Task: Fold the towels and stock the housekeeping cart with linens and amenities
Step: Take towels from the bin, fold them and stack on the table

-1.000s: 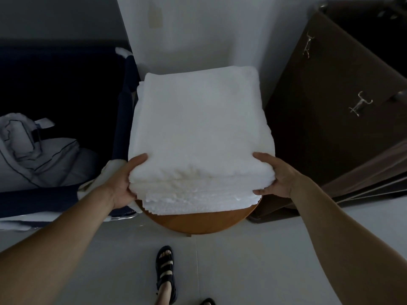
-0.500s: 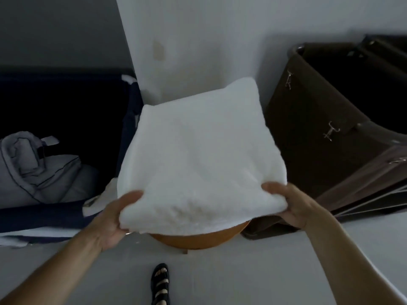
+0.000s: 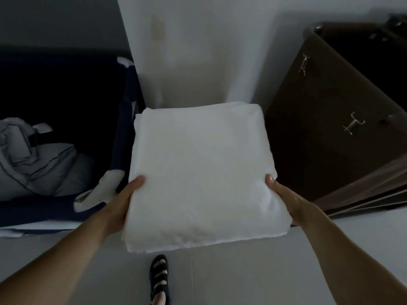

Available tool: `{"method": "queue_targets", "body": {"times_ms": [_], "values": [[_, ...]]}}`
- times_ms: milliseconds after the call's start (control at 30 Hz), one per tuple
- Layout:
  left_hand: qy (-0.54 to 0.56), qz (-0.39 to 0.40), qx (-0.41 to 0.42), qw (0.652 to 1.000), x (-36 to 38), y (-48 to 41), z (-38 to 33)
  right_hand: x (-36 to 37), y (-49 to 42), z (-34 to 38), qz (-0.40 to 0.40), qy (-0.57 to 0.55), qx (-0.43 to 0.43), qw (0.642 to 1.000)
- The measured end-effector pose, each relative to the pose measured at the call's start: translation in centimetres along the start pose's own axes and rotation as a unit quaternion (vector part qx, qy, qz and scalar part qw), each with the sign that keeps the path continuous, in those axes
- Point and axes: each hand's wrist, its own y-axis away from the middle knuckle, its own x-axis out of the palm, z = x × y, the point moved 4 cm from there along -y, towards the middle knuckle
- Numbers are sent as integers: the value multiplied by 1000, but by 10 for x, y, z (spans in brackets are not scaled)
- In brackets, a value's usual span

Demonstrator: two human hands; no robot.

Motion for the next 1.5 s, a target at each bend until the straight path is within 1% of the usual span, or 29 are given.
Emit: {"method": "queue_targets", "body": {"times_ms": [100, 233, 300, 400, 467, 533, 567, 600, 700, 800, 900, 1000, 1100, 1167, 1233, 1300, 1400, 1500], "values": [[-7, -12, 19, 1000, 2, -7, -10, 1, -4, 8, -32, 36, 12, 999], [-18, -27, 3, 999, 0, -7, -10, 3, -2, 23, -22, 72, 41, 996], [-20, -13, -5, 1000, -2, -4, -6, 3, 0, 26, -1, 63, 54, 997], [-17, 8, -10, 1000, -2, -6, -5, 9, -3, 30, 60, 34, 51, 996], [7, -16, -5, 1000, -1, -13, -11, 10, -8, 35, 68, 2, 33, 997], [10, -53, 10, 999, 2, -20, -21, 10, -16, 42, 50, -32, 6, 998], [10, -54, 11, 998, 4, -23, -24, 11, -20, 47, 40, -40, -8, 998], [12, -52, 9, 999, 6, -24, -27, 13, -21, 53, 32, -37, -18, 999], [6, -83, 1, 996, 3, -26, -29, 17, -26, 60, 5, -20, -20, 1000], [-10, -72, -16, 997, 9, -23, -26, 16, -27, 57, -50, -22, -16, 998], [-20, -74, 1, 997, 8, -16, -31, 18, -22, 54, -74, -2, -21, 997], [-18, -69, 13, 997, 10, -8, -32, 14, -15, 49, -79, -18, -27, 996], [-13, -55, 10, 998, 15, -3, -25, 15, -10, 38, -72, -1, -23, 997], [-20, -62, 17, 998, 18, 1, -25, 19, -8, 34, -70, -1, -27, 997], [-25, -70, 10, 997, 22, 8, -28, 23, -5, 37, -79, 2, -35, 996], [-36, -65, 10, 997, 28, 20, -34, 33, 3, 45, -71, 8, -46, 996], [-51, -63, 40, 996, 44, 45, -44, 47, 25, 59, -51, 10, -69, 996], [-62, -87, 92, 990, 54, 80, -56, 52, 59, 69, -47, -2, -90, 995]]}}
